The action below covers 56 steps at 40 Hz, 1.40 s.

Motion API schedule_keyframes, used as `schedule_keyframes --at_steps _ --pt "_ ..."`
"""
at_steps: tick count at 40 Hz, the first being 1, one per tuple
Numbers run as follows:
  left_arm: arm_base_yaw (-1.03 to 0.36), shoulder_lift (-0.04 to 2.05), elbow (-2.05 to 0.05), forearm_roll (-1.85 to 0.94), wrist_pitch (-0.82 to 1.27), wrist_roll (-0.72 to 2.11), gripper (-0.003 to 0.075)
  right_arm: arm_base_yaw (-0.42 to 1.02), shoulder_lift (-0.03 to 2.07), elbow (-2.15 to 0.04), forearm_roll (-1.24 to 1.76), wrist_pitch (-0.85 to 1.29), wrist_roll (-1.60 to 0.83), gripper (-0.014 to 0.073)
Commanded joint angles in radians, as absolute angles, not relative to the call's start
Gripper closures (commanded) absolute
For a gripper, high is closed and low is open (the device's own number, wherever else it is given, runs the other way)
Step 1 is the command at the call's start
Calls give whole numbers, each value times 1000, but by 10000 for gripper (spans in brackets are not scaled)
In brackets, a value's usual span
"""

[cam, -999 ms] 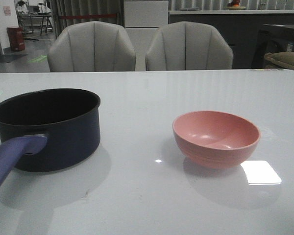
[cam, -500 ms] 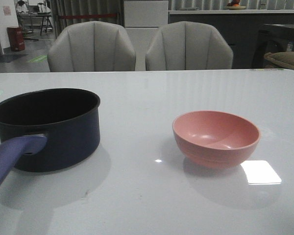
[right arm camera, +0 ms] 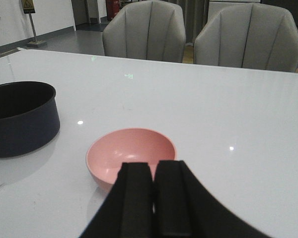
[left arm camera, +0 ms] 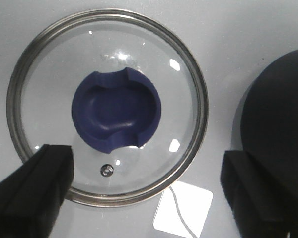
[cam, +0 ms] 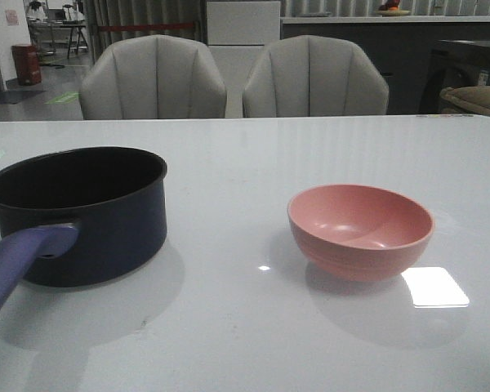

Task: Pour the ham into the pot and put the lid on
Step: 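Lower the left gripper to the glass lid knob and grasp it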

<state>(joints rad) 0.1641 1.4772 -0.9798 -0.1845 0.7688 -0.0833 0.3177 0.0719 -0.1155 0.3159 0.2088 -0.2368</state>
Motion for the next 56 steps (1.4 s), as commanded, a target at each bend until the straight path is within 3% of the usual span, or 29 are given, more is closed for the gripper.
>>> schedule_keyframes --at_steps 1,35,56 --pt "161 1495 -1041 -183 760 -97 92 318 79 -146 318 131 -249 445" --pt "161 1708 -1130 -118 767 -152 93 318 79 -146 318 131 -249 445" --pt "161 1719 -1139 -77 754 -152 95 318 79 -146 318 131 -249 445"
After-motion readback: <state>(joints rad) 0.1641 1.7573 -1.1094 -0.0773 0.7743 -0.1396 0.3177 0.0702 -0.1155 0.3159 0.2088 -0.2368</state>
